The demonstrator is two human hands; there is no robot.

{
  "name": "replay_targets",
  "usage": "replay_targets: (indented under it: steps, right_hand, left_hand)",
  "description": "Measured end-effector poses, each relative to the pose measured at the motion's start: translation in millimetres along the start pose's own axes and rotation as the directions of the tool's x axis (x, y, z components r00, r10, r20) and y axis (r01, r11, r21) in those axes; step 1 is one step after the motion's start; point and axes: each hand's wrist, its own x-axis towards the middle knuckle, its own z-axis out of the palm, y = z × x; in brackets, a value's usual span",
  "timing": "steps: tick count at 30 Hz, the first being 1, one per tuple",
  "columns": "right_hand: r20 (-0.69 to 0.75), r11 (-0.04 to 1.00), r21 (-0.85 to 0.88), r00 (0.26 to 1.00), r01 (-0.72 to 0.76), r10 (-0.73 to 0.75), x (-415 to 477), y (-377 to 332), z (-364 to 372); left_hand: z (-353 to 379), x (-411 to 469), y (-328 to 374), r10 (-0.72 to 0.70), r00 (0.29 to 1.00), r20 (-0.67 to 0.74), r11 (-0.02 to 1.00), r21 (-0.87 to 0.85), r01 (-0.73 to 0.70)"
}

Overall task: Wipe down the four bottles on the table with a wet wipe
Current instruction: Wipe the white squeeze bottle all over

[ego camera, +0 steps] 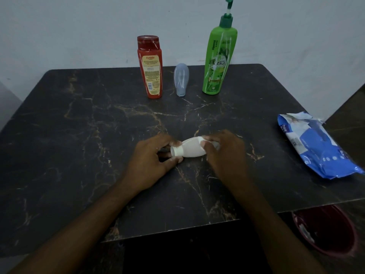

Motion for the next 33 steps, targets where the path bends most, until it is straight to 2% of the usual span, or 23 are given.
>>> replay_targets:
  steps: [6,10,13,19,26,28,33]
  right_hand:
    - [-0.031,0.999,-0.019,0.999,0.044,-0.045,-4,7,-1]
    - [-0.064,0.998,0.034,0.997,0.054,-0.052,-11,7,2]
    - [-0.078,0.996,0.056,0.995,0.069,-0.065,-15,4,2]
    - [-0.065,0.990,0.121,0.995,0.078,-0.071,-18,-7,9]
    - [-0.031,0.967,0.090,0.971,0.237,-0.235,-20,-20,24]
    - [-0.032,0.975,0.076,0.978,0.208,-0.206,-16,-13,20]
    - [-0.159,0.995,0.093,0.987,0.046,-0.030,-2,7,3]
  left_hand:
    - [0,0,1,0.060,0.998,-0.028,0.997,0.046,-0.059]
    - [-1,1,1,0.064,0.998,-0.025,0.998,0.006,-0.064]
    - [-1,3,3,0.013,0.999,-0.038,0.993,-0.121,-0.018]
    - [-1,4,6,-0.136,0.991,-0.013,0.965,-0.227,0.130]
    - [-1,4,2,-0.176,0.984,-0.001,0.955,-0.243,0.171]
    - [-1,3,4,-0.155,0.988,0.003,0.961,-0.229,0.152]
    - [-2,3,2,-0.121,0.993,0.006,0.967,-0.227,0.119]
